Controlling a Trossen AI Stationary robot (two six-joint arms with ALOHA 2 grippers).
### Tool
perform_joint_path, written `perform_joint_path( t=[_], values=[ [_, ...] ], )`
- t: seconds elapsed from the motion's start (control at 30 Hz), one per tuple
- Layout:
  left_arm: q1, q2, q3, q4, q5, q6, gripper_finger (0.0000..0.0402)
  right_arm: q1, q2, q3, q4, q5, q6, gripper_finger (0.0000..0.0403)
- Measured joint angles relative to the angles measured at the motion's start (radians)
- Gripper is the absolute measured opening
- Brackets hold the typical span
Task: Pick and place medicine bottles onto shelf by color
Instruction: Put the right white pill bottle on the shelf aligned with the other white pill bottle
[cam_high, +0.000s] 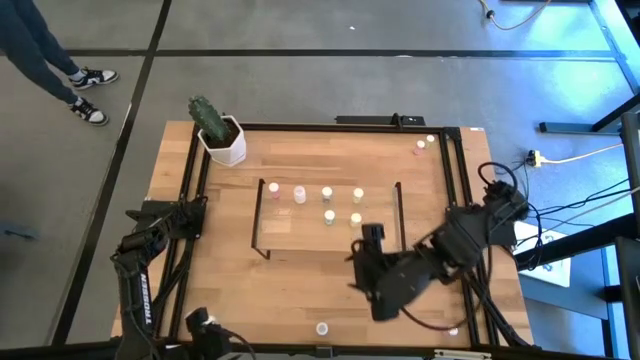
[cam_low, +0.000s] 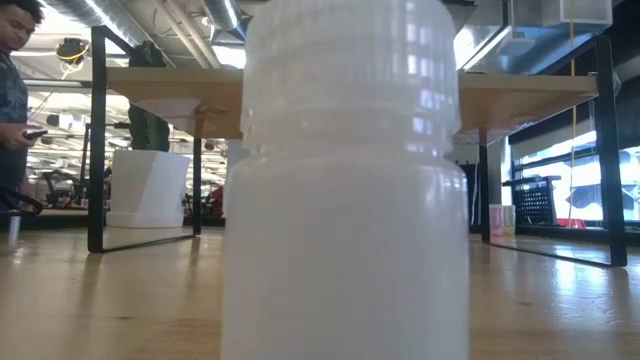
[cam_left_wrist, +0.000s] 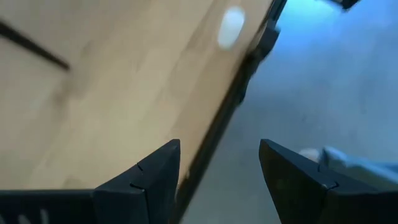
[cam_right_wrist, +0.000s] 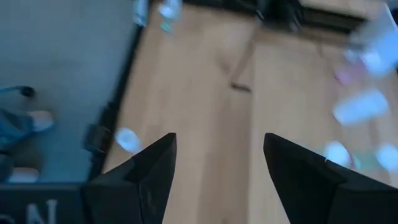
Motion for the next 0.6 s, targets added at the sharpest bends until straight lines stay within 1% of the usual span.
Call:
perform_joint_path(
  t=[0.07, 0.27, 0.5, 0.6],
  values=[
    [0.0, 0.0, 0.0, 0.0, 0.046, -0.02, 0.0212, 0.023, 0.003, 0.0, 0.05, -0.001, -0.04, 0.0243],
    [0.0, 0.0, 0.0, 0.0, 0.114, -0.061, 0.0212, 0.056, 0.013, -0.002, 0.134, -0.005, -0.093, 0.0243],
    [-0.005, 0.0, 0.0, 0.0, 0.154, -0.073, 0.0212, 0.064, 0.042, -0.002, 0.131, -0.022, -0.116, 0.0243],
    [-0.016, 0.0, 0.0, 0.0, 0.154, -0.064, 0.0212, 0.063, 0.053, -0.002, 0.131, -0.021, -0.114, 0.0243]
  ],
)
